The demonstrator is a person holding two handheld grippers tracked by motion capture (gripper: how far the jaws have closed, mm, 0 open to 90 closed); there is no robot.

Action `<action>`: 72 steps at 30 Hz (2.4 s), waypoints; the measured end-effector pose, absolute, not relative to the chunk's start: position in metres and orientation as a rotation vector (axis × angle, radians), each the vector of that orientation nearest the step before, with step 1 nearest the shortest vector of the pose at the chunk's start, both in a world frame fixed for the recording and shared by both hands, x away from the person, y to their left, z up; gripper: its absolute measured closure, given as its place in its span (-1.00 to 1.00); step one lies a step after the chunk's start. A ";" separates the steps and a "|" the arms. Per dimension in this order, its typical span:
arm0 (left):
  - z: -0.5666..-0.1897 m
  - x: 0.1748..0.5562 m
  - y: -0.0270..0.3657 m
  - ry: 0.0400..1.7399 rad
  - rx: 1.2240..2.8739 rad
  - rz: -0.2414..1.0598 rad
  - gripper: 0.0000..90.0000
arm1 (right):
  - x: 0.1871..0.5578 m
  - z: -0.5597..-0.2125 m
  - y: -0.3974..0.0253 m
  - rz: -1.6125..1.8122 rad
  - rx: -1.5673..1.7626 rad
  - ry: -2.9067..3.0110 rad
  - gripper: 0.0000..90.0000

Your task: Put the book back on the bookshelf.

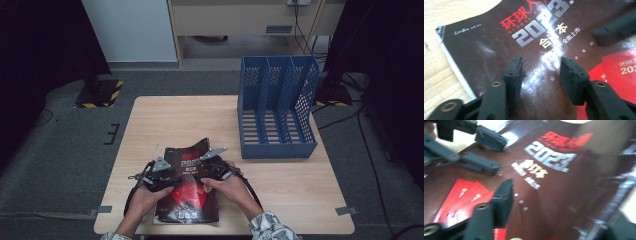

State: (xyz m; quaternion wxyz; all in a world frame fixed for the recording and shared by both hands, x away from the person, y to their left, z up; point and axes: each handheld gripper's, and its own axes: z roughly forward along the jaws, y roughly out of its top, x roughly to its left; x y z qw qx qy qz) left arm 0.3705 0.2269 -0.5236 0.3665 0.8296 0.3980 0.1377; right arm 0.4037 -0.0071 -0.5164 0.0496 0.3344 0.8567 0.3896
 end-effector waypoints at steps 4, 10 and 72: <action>-0.514 0.380 0.252 1.131 2.036 0.438 -0.30 | 0.409 -0.517 -0.011 1.272 1.079 2.546 0.45; -0.515 0.382 0.284 1.247 1.963 0.439 -0.50 | 0.412 -0.517 -0.009 1.284 1.114 2.529 0.74; -0.528 0.390 0.247 1.162 1.995 0.369 -0.27 | 0.409 -0.513 -0.039 1.293 1.130 2.564 0.86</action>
